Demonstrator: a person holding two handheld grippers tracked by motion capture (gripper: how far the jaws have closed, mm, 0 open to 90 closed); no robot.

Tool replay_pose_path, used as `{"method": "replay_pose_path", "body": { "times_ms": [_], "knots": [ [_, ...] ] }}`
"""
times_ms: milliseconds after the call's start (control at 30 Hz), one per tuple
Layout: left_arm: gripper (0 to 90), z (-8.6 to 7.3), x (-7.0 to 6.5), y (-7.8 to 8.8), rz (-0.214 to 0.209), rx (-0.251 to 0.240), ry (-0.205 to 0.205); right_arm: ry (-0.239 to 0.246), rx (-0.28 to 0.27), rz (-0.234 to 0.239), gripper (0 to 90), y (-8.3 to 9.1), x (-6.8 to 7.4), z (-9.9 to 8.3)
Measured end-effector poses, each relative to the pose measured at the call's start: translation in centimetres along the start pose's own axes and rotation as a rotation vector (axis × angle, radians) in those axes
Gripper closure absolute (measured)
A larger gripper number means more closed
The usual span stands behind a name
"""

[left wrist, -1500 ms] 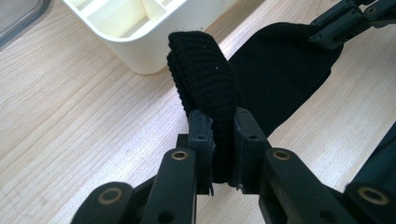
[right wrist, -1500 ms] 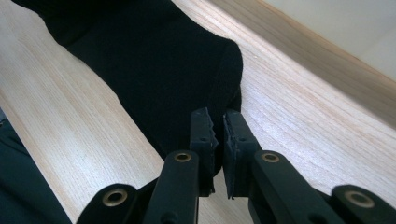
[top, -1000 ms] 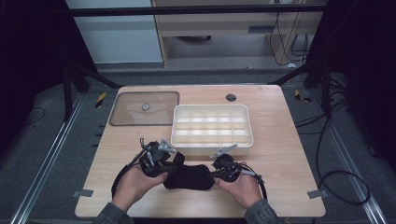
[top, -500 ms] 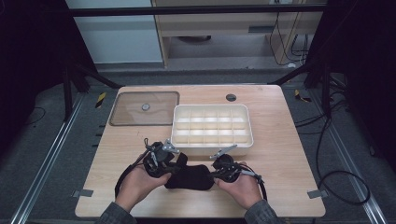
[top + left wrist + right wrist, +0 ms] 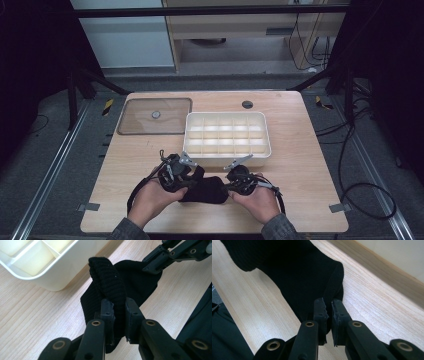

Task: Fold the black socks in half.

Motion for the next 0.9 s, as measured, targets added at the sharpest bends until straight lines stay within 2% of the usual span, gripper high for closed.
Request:
{"method": "replay_pose_path", "body": {
  "times_ms": [900],
  "knots": [
    [79.0, 0.3, -1.2, -1.7, -0.016, 0.022, -0.014, -0.003, -0.009, 0.016, 83.8, -0.1, 0.3, -0.1]
  ]
}}
Point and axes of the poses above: each handheld gripper's, and its own axes: y roughly backward along the jaws, z roughly out of its top, x roughly to its left, the point moved 7 cm from there along -y, roughly forward along the jaws, and after that the axes turned 3 degrees about z, right-handed, at the moved point
